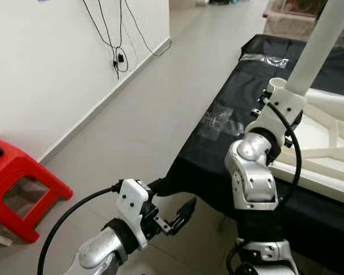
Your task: Building children table
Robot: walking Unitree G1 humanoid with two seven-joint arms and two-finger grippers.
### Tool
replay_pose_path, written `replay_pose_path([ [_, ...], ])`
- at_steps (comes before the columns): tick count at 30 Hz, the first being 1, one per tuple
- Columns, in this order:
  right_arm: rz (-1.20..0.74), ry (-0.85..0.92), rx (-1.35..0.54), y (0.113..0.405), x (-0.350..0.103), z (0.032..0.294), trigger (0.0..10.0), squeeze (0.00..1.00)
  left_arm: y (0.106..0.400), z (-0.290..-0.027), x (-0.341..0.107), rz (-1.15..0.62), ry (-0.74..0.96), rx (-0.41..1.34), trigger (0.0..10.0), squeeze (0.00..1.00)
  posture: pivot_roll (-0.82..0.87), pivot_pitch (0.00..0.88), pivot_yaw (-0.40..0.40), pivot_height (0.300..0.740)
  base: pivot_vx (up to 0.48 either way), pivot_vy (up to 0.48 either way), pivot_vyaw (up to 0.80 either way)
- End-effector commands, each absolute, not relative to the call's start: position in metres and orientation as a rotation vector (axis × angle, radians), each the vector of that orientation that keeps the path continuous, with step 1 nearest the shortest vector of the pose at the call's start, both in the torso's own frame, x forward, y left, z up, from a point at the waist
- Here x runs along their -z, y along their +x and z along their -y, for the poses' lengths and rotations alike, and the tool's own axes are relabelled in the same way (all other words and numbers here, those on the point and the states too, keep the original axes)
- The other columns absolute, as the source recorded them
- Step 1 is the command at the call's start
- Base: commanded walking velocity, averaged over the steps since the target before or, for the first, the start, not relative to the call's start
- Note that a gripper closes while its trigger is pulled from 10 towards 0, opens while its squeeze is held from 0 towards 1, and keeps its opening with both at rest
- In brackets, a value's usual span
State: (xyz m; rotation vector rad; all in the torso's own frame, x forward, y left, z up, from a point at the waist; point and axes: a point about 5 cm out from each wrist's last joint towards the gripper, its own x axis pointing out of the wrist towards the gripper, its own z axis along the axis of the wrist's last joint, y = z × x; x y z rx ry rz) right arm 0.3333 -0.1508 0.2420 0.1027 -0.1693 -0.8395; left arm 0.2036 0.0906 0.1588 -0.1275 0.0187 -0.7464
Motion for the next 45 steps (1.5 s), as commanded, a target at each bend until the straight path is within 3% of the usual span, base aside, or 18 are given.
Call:
replay_pose_path([
  [1, -0.115, 0.228, 0.878, 0.336, -0.196, 0.132, 10.0, 0.0, 0.202, -0.092, -0.157, -0.032, -0.117, 0.743, 10.0, 0.0, 0.1, 0.202, 0.014, 0.74, 0.0, 0.0, 0.0],
  [20, -0.108, 0.268, 0.916, 0.34, -0.201, 0.131, 10.0, 0.0, 0.2, -0.089, -0.155, -0.032, -0.114, 0.768, 10.0, 0.0, 0.1, 0.177, 0.015, 0.74, 0.0, 0.0, 0.0],
  [28, -0.13, 0.51, 1.011, 0.338, -0.205, 0.144, 10.0, 0.0, 0.199, -0.091, -0.153, -0.038, -0.102, 0.772, 10.0, 0.0, 0.1, 0.17, 0.02, 0.74, 0.0, 0.0, 0.0],
  [45, -0.122, 0.439, 0.951, 0.34, -0.199, 0.138, 10.0, 0.0, 0.199, -0.092, -0.152, -0.04, -0.094, 0.77, 10.0, 0.0, 0.11, 0.175, 0.021, 0.74, 0.0, 0.0, 0.0],
])
